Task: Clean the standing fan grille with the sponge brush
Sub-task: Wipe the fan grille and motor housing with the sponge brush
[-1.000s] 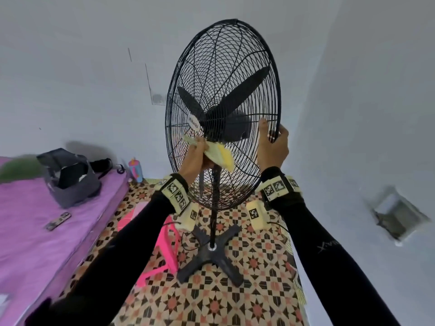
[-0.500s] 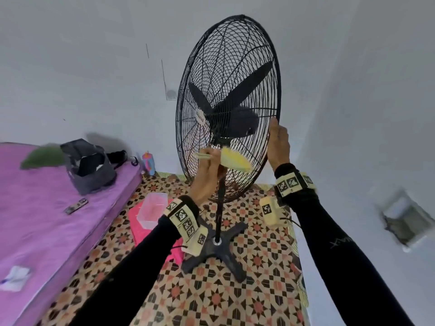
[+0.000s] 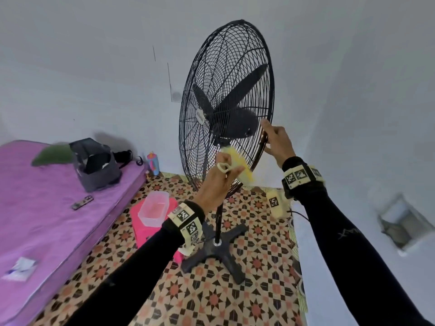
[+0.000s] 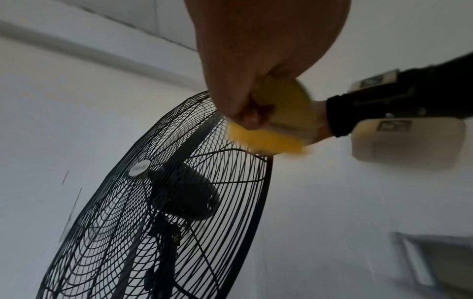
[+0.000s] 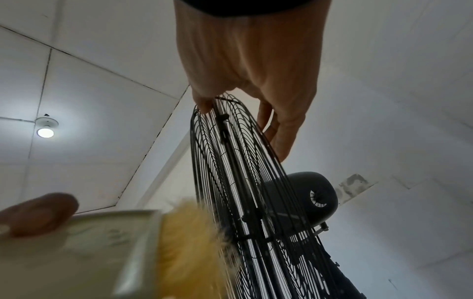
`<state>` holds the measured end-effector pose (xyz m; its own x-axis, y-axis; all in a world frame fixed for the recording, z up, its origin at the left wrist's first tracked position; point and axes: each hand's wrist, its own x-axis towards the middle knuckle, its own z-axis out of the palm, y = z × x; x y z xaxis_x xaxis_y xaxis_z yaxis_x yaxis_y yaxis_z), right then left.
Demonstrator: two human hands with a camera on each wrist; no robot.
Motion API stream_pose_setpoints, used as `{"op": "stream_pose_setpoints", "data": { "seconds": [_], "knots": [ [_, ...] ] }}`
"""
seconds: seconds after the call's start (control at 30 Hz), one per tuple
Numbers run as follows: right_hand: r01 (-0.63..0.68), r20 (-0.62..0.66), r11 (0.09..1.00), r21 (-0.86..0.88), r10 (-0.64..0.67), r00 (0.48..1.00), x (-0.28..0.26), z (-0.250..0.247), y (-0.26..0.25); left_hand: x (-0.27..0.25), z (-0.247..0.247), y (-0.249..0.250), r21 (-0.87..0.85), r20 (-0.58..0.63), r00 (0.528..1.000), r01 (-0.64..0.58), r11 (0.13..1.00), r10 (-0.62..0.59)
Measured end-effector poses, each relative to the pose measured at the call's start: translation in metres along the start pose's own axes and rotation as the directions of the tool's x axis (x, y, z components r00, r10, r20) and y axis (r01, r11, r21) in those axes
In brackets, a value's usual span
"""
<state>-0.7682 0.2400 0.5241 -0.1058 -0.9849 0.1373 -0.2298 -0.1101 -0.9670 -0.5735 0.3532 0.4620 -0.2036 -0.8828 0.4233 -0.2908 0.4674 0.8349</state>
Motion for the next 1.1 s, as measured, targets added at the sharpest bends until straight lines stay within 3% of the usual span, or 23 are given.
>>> {"op": "stream_pose_setpoints", "data": {
  "seconds": [0.07,0.13,0.3,0.47,0.67,0.73,0.83,0.87,0.93,1.0,1.03,1.1],
  "knots": [
    [-0.011,0.019,1.000,0.012,0.011,1.000,0.001,-0.002,0.002,0.002,-0.001,-0.004,0.065,-0.213,0.977,0.033,0.997,-0.018],
    [-0.002,0.018,0.999,0.035,0.002,1.000,0.000,0.000,0.003,-0.001,-0.001,0.000,0.065,-0.301,0.954,0.036,0.997,-0.015],
    [-0.001,0.011,0.998,0.058,0.000,1.000,-0.002,-0.001,0.002,-0.013,0.028,0.011,0.055,-0.151,0.988,0.009,0.998,-0.001],
    [-0.011,0.022,0.997,0.071,0.009,1.000,0.000,-0.005,0.008,-0.016,0.032,0.013,-0.180,-0.263,0.965,-0.044,0.983,-0.006],
    [0.002,0.003,0.998,0.065,-0.003,1.000,0.001,-0.001,0.007,-0.022,0.048,0.012,-0.371,-0.205,0.975,0.004,0.928,-0.086],
    [0.000,0.008,0.998,0.057,0.000,1.000,0.002,-0.002,0.007,-0.017,0.044,0.007,-0.302,-0.264,0.953,0.063,0.951,-0.146],
    [-0.014,0.017,0.998,0.061,0.013,1.000,0.001,-0.004,0.006,-0.009,0.017,0.001,-0.309,-0.484,0.840,0.100,0.946,-0.247],
    [-0.017,0.013,0.998,0.062,0.016,1.000,0.001,-0.005,0.006,-0.007,0.007,-0.002,-0.329,-0.508,0.820,0.096,0.939,-0.262],
    [-0.021,0.003,0.998,0.061,0.021,1.000,0.000,-0.004,0.006,-0.008,-0.002,-0.005,-0.318,-0.414,0.881,0.097,0.943,-0.230],
    [-0.016,-0.006,0.998,0.063,0.017,1.000,0.000,-0.001,0.006,-0.011,0.003,-0.004,-0.286,-0.226,0.963,0.078,0.955,-0.146],
    [-0.019,-0.008,0.998,0.062,0.019,1.000,0.000,0.000,0.006,-0.012,0.006,-0.004,-0.286,-0.172,0.978,0.064,0.956,-0.117],
    [-0.024,-0.009,0.998,0.058,0.025,1.000,-0.001,0.000,0.005,-0.008,0.004,-0.006,-0.305,-0.217,0.967,0.063,0.950,-0.133]
  ]
}}
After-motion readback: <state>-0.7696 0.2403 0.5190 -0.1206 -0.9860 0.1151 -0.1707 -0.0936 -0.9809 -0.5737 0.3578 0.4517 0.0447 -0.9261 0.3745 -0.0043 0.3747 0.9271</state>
